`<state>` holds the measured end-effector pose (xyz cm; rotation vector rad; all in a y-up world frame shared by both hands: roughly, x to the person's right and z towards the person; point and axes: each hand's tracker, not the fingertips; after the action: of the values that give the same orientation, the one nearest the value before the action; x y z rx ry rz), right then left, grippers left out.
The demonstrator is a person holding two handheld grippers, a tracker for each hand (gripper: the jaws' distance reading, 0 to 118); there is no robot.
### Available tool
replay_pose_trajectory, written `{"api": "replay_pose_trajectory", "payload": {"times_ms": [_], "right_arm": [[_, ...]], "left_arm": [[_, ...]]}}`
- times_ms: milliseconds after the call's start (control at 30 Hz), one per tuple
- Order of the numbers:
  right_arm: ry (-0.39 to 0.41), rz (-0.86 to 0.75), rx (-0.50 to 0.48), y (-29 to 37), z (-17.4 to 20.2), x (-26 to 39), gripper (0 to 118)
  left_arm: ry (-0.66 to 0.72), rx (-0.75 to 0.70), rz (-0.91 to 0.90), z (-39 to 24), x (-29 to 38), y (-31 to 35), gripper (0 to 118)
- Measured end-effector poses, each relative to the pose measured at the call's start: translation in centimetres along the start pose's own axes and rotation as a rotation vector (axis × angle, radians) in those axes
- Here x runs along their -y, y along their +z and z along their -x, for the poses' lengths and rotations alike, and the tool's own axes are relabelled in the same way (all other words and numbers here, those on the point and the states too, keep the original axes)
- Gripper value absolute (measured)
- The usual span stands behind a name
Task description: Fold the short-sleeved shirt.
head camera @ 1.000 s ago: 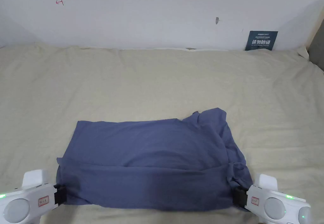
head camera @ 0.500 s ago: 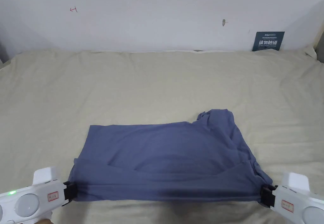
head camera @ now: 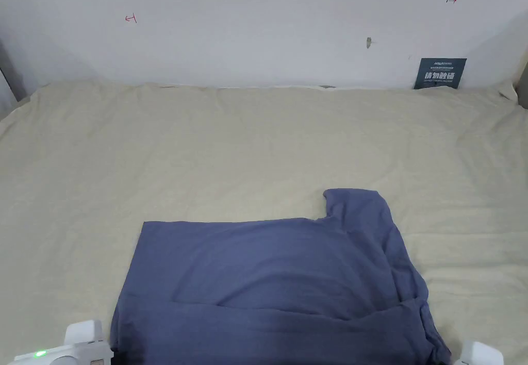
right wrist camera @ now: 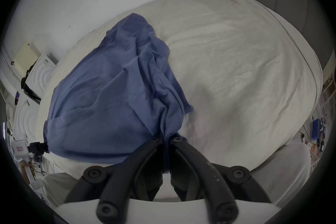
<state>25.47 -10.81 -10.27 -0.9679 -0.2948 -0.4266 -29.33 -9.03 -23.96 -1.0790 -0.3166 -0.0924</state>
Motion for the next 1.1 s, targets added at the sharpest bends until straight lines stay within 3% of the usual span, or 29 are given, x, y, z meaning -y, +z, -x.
{"api": "replay_pose_trajectory", "payload": {"times_ms": [67,100,133,167,233,400,500,600,667,700,733,800,867,933,1100], "right_arm": [[0.004,-0.006,0.014,0.9,0.5,-0.8,23],[0.016,-0.021,0.039,1.6,0.8,-1.2,40],[0.037,-0.067,0.04,2.7,1.2,-1.9,66],[0.044,-0.113,0.021,3.8,1.6,-2.6,82],[0.07,-0.23,-0.017,6.8,3.0,-4.4,107],[0.204,-0.546,-0.082,14.4,7.2,-7.7,108],[0.264,-0.693,-0.085,17.3,9.1,-8.1,108],[0.297,-0.767,-0.042,18.4,10.5,-7.8,107],[0.303,-0.792,-0.029,18.7,11.2,-7.4,89],[0.304,-0.805,-0.028,18.7,11.4,-7.2,75],[0.305,-0.811,-0.028,18.7,11.5,-7.1,50],[0.304,-0.826,-0.013,18.5,11.8,-7.0,13],[0.307,-0.832,-0.008,18.2,11.9,-7.2,2],[0.321,-0.828,-0.025,18.0,11.9,-7.5,1],[0.334,-0.828,-0.024,17.1,12.5,-8.2,1]], "left_arm": [[-0.032,-0.039,0.004,-0.6,-0.5,0.6,40],[-0.024,-0.041,0.007,-0.8,-0.9,1.1,63],[-0.011,-0.027,-0.005,-1.0,-1.2,1.9,94],[0.007,0.024,-0.056,-1.2,-1.4,3.1,110],[0.031,0.099,-0.187,-2.3,-2.4,6.2,114],[0.01,0.205,-0.474,-6.1,-5.8,13.6,113],[-0.02,0.189,-0.645,-8.6,-7.0,16.5,113],[-0.017,0.185,-0.758,-10.3,-7.4,17.6,110],[-0.008,0.171,-0.814,-11.2,-7.3,17.8,99],[-0.013,0.177,-0.845,-11.3,-7.2,17.6,87],[-0.01,0.187,-0.862,-11.5,-7.0,17.5,59],[-0.025,0.195,-0.872,-11.9,-6.8,17.3,5],[-0.048,0.186,-0.864,-12.1,-7.1,16.7,0],[-0.084,0.236,-0.826,-11.7,-7.3,16.4,0],[-0.101,0.21,-0.793,-11.4,-8.9,15.1,0]]}}
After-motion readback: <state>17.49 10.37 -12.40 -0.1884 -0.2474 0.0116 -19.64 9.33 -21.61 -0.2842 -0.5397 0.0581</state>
